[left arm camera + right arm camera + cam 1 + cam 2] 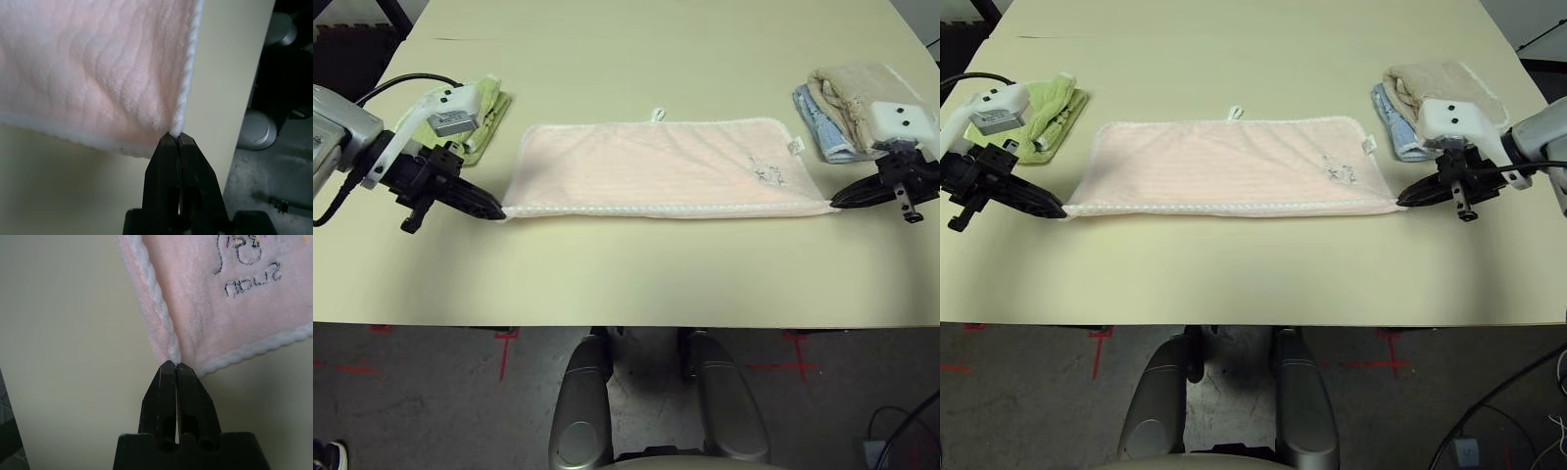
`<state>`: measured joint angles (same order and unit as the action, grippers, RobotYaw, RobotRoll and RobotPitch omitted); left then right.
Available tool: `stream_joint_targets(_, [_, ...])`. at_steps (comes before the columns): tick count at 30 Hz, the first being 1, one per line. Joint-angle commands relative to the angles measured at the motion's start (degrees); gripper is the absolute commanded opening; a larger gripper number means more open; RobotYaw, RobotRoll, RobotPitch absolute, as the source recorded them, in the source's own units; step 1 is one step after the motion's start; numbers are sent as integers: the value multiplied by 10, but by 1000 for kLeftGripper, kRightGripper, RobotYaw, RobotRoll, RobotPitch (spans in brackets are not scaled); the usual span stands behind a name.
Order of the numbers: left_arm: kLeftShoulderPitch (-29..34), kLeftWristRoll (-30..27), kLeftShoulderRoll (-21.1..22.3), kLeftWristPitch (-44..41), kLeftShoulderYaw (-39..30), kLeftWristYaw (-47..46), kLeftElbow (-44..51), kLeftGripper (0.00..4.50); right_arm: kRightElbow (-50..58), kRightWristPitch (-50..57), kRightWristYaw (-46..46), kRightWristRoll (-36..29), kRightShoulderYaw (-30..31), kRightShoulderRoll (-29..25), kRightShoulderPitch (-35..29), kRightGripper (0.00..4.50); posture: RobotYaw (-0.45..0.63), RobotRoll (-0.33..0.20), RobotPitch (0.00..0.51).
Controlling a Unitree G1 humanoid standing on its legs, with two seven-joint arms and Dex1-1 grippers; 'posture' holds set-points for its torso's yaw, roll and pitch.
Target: Fold the towel and set it aside.
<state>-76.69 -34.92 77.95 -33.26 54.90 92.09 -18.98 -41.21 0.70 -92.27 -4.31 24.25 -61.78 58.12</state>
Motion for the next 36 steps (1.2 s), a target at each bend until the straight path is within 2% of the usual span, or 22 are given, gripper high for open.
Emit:
stream_joint_targets(1, [-22, 2, 4, -19, 21, 4, 0, 39, -13, -1, -2, 0, 15, -7, 5, 0, -24, 0, 275])
stream_joint_targets(5, [-50, 18, -21, -15, 43, 4, -30, 39, -21, 0, -2, -1, 21, 1, 13, 0, -30, 0, 274])
stream_joint_targets(11, [-89, 65, -94, 38, 54, 4, -152, 39, -110, -51, 13, 65, -10, 39, 64, 0, -37, 0, 273])
stream_joint_targets(19, [-103, 127, -160, 142, 23, 4, -319, 39, -199, -122, 100, 112, -47, 75, 115, 0, -40, 0, 270])
stream_joint_targets(27, [-103, 246, -224, 250, -103, -4, -503, 39, -258, -163, 191, 121, -91, 120, 146, 0, -33, 0, 273])
stream_joint_targets(36, [-89, 344, -279, 319, -238, -111, -550, 39, -283, -180, 251, 166, -93, 141, 157, 0, -22, 0, 275])
